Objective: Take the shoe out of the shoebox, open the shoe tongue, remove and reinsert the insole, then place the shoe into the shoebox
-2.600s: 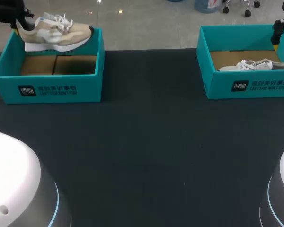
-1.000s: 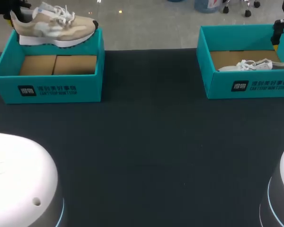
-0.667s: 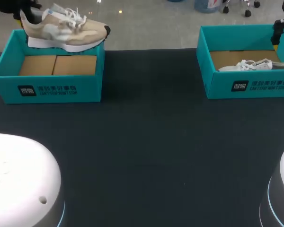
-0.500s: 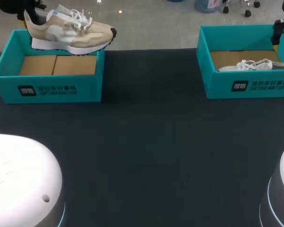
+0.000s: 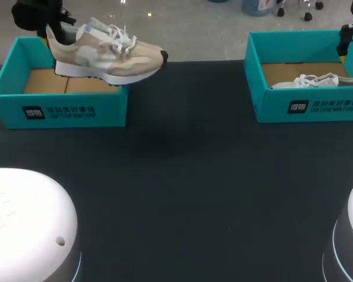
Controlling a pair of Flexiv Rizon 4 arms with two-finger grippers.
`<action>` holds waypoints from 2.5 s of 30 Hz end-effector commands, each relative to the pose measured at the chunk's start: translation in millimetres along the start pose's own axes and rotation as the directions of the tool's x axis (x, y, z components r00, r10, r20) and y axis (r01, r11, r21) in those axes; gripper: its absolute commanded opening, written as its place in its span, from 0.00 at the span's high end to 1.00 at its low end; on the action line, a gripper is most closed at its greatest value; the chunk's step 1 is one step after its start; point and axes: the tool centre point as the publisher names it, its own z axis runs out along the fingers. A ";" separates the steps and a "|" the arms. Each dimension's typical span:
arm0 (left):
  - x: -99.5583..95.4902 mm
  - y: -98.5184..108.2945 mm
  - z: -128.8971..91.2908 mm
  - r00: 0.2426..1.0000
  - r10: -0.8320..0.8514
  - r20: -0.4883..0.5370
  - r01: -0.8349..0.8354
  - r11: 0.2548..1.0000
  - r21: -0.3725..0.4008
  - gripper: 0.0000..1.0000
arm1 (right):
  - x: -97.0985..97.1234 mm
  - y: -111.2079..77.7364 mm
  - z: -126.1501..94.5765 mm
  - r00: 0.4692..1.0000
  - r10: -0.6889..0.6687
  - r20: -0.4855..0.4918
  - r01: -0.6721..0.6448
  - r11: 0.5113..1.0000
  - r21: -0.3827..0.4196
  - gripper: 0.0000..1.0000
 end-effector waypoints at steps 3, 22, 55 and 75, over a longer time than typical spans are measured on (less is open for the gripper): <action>-29.9 -19.9 -4.9 1.000 0.011 -0.019 -0.012 1.000 -0.029 1.00 | -0.1 -1.1 -0.3 1.000 0.001 0.000 -0.001 1.000 -0.002 0.00; -118.5 -59.3 -3.8 0.999 0.015 0.029 -0.015 1.000 0.001 1.00 | -0.1 -1.1 -0.3 1.000 0.001 0.000 -0.001 1.000 -0.002 0.00; -223.2 -146.4 46.7 0.998 -0.023 0.052 0.020 0.998 0.061 1.00 | -0.1 -1.1 -0.3 1.000 0.001 0.000 -0.001 1.000 -0.002 0.00; -242.6 -140.2 150.2 0.999 -0.006 0.034 0.006 1.000 -0.003 1.00 | -0.1 -1.1 -0.3 1.000 0.001 0.000 -0.001 1.000 -0.002 0.00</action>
